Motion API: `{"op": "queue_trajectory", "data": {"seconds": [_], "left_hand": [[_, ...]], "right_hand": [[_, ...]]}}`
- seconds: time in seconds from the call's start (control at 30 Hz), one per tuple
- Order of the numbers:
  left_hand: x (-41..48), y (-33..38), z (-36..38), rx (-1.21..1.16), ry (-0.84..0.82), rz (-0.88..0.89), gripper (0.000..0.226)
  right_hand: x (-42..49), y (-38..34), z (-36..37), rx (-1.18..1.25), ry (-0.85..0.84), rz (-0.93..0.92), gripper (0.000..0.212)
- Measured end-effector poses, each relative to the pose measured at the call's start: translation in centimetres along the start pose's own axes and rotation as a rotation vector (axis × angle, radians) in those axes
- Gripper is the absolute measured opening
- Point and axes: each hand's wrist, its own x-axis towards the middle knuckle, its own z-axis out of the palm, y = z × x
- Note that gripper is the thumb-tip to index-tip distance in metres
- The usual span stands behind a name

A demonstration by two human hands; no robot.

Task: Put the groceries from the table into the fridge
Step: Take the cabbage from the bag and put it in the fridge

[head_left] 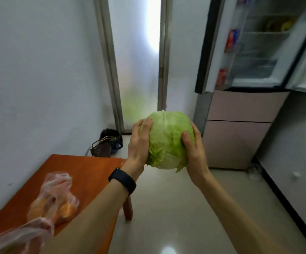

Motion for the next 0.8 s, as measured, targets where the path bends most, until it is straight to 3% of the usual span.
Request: {"op": "queue_trajectory", "data": {"seconds": [0.27, 0.47, 0.63, 0.73, 0.8], "left_hand": [[4.0, -1.0, 22.5, -0.042, -0.360, -0.042, 0.079], [5.4, 0.9, 37.7, -0.048, -0.528, 0.043, 0.085], [7.9, 2.8, 46.5, -0.005, -0.690, 0.161, 0.071], [9.8, 2.0, 50.9, -0.040, -0.724, 0.237, 0.095], [11.7, 1.3, 53.9, -0.040, -0.673, 0.268, 0.099]], "right_hand": [[5.0, -5.0, -19.4, -0.117, 0.282, -0.103, 0.064], [10.8, -10.4, -32.8, -0.104, 0.501, -0.167, 0.086], [16.4, -13.4, -40.9, -0.084, 0.567, -0.181, 0.094], [20.0, -14.4, -44.7, -0.023, 0.578, -0.202, 0.087], [22.7, -14.8, -46.8, -0.012, 0.566, -0.214, 0.078]]}}
